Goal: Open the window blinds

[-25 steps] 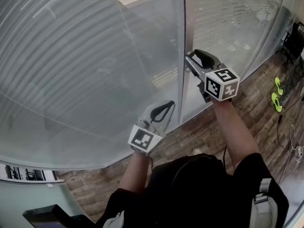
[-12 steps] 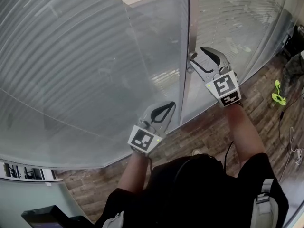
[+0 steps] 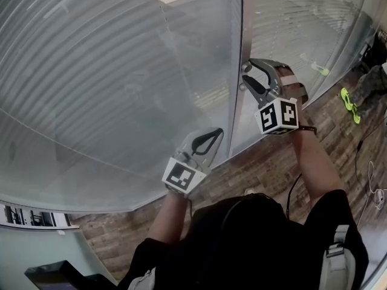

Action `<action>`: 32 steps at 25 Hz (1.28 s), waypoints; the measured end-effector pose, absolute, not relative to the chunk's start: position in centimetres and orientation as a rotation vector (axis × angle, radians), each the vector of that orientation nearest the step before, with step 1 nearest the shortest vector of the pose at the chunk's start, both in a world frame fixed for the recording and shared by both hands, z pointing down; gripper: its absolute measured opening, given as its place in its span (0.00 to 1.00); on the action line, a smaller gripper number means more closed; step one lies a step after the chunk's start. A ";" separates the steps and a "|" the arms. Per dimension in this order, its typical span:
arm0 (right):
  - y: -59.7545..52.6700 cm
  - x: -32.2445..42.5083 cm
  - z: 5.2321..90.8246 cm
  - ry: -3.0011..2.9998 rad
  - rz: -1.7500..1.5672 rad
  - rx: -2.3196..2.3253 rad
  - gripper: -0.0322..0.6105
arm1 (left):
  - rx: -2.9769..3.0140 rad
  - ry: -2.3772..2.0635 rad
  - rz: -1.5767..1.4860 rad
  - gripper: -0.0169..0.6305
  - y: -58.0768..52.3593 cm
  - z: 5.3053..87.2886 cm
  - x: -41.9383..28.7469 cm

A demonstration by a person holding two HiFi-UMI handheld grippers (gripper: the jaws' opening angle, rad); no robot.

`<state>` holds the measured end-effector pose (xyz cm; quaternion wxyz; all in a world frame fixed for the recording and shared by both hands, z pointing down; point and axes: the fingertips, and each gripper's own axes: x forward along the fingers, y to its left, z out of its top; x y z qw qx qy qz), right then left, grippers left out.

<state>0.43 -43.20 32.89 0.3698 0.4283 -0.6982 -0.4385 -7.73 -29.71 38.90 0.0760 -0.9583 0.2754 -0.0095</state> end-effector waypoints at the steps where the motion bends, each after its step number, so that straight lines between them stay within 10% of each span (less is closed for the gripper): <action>1: -43.3 0.5 32.9 -1.770 -1.142 1.091 0.42 | -2.880 0.826 -0.034 0.03 -29.7 38.8 -7.7; 32: -44.3 0.2 33.6 -1.706 -1.158 1.092 0.25 | -2.881 0.834 -0.052 0.03 -29.5 39.1 -7.7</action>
